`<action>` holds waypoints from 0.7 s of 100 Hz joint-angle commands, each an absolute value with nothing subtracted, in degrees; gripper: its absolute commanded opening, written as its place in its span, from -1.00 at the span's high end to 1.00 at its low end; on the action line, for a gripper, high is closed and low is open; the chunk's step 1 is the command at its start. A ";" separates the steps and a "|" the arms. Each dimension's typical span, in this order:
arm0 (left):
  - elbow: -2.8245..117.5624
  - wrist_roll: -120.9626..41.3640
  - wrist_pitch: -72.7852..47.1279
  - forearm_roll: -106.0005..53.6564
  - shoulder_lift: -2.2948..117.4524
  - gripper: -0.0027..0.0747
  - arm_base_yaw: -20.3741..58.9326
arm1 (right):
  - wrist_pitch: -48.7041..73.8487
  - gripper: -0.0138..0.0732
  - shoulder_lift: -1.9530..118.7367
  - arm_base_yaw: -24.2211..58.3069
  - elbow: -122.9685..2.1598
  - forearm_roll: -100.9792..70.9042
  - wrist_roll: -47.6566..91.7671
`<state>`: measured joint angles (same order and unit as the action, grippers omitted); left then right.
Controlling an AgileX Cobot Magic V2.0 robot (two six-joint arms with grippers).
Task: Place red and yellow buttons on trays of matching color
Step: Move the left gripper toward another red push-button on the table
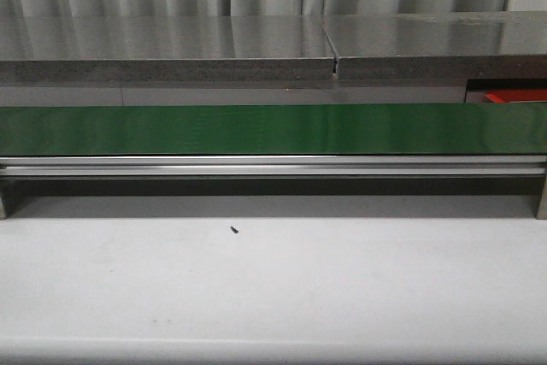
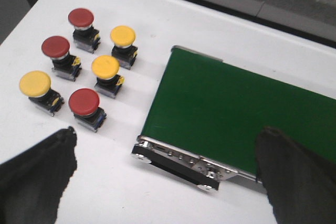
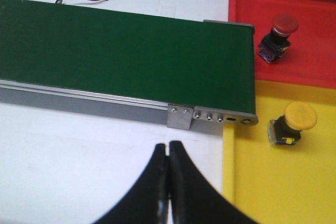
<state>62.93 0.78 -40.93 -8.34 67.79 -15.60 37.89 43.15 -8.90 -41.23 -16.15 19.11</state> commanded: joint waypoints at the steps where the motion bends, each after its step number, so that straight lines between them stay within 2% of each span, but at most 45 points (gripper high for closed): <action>1: 65.24 1.55 -37.25 -9.12 71.19 -0.78 -17.59 | 34.52 0.95 42.80 -8.89 -42.70 -17.15 19.65; 29: 65.24 1.55 -34.30 -9.26 83.43 -0.78 -22.55 | 34.52 0.95 42.80 -8.89 -42.70 -17.15 19.65; 49: 65.74 1.55 -29.96 -9.89 89.34 -0.78 -22.65 | 34.52 0.95 42.80 -8.89 -42.70 -17.15 19.65; 70: 71.53 1.55 -31.96 -9.89 96.03 -0.78 -22.65 | 34.52 0.95 42.80 -8.89 -42.70 -17.15 19.65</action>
